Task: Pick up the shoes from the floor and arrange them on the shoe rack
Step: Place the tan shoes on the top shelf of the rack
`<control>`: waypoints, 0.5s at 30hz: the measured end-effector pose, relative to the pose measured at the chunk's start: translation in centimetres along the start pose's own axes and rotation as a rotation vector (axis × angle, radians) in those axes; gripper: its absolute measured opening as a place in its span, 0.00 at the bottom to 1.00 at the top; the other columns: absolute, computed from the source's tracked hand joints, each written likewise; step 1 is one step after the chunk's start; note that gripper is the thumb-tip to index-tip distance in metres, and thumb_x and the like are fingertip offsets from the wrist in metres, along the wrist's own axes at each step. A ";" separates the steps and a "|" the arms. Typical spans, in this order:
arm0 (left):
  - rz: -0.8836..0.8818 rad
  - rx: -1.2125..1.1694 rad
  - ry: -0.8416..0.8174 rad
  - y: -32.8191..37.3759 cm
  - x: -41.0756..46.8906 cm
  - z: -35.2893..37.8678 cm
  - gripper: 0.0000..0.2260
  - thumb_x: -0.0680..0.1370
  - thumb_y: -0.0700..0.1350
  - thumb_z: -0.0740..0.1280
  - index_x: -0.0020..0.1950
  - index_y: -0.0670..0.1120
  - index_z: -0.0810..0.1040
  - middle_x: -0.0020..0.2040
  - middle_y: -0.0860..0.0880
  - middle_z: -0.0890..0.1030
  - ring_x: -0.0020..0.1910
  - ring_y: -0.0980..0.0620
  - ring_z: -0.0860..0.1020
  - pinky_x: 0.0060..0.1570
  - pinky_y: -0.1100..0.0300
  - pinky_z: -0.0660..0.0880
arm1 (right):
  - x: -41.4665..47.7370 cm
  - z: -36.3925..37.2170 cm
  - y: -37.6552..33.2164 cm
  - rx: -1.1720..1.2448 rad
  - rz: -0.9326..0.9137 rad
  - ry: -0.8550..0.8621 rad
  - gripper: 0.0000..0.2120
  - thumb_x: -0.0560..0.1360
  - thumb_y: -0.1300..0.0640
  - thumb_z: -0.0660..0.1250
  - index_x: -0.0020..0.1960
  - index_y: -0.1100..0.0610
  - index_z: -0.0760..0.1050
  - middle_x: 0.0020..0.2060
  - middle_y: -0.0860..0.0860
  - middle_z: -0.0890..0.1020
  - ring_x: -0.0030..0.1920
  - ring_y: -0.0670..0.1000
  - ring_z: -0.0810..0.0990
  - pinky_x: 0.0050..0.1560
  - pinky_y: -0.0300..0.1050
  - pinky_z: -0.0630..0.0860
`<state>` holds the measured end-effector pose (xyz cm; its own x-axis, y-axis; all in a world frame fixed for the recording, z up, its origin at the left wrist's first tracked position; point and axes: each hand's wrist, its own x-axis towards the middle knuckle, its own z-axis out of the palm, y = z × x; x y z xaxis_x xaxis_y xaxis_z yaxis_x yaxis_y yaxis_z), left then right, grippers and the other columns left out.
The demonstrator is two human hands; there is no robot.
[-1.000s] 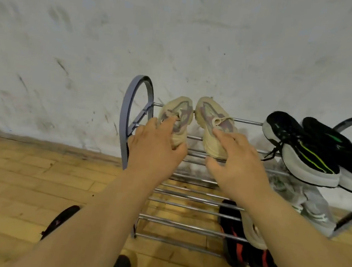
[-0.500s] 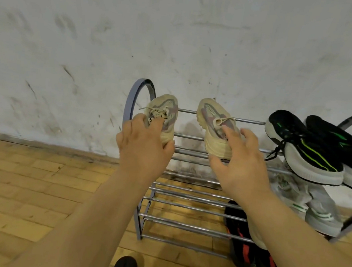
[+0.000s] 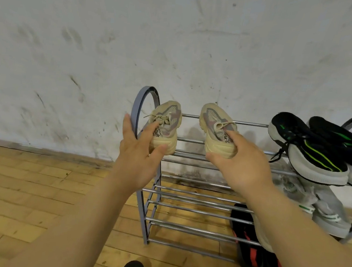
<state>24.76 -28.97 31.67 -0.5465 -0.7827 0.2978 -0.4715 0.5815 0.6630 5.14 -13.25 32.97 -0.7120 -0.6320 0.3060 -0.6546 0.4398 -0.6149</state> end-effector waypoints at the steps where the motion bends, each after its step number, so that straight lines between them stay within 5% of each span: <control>1: -0.014 -0.047 -0.020 -0.4 0.1 -0.2 0.27 0.83 0.61 0.60 0.81 0.65 0.56 0.83 0.52 0.41 0.81 0.39 0.52 0.78 0.44 0.59 | -0.2 0.2 -0.3 -0.011 0.005 0.006 0.41 0.65 0.27 0.69 0.75 0.39 0.67 0.59 0.48 0.78 0.59 0.53 0.77 0.61 0.55 0.76; 4: -0.044 -0.136 -0.066 -1.1 0.1 -0.7 0.27 0.83 0.61 0.61 0.81 0.66 0.57 0.70 0.50 0.61 0.68 0.47 0.69 0.64 0.57 0.69 | -0.9 0.9 -2.1 -0.025 0.016 -0.009 0.44 0.63 0.23 0.68 0.74 0.40 0.67 0.60 0.51 0.74 0.62 0.55 0.75 0.65 0.58 0.74; 9: -0.016 -0.135 -0.032 -1.1 -0.1 -1.2 0.27 0.82 0.60 0.64 0.80 0.65 0.60 0.63 0.50 0.64 0.54 0.59 0.74 0.48 0.70 0.69 | -1.9 2.3 -4.6 -0.086 -0.025 -0.075 0.43 0.65 0.21 0.63 0.75 0.38 0.61 0.62 0.49 0.70 0.65 0.54 0.73 0.69 0.59 0.69; 12: 0.001 -0.116 -0.020 -1.5 0.0 -1.3 0.28 0.81 0.61 0.65 0.80 0.64 0.60 0.63 0.50 0.64 0.53 0.63 0.73 0.47 0.71 0.68 | -2.0 2.4 -5.1 -0.091 -0.048 -0.111 0.41 0.68 0.23 0.62 0.76 0.36 0.58 0.62 0.48 0.68 0.65 0.53 0.72 0.71 0.59 0.66; 15: -0.003 -0.126 -0.013 -1.6 0.1 -1.5 0.28 0.81 0.61 0.65 0.81 0.62 0.61 0.64 0.50 0.64 0.55 0.56 0.74 0.55 0.64 0.69 | -1.7 2.1 -4.8 -0.056 -0.062 -0.166 0.37 0.71 0.28 0.62 0.77 0.36 0.57 0.62 0.47 0.67 0.65 0.54 0.73 0.72 0.58 0.64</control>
<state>26.47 -30.32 31.63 -0.5545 -0.7812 0.2868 -0.3833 0.5456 0.7452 10.00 -15.65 33.87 -0.6212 -0.7537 0.2145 -0.7121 0.4287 -0.5560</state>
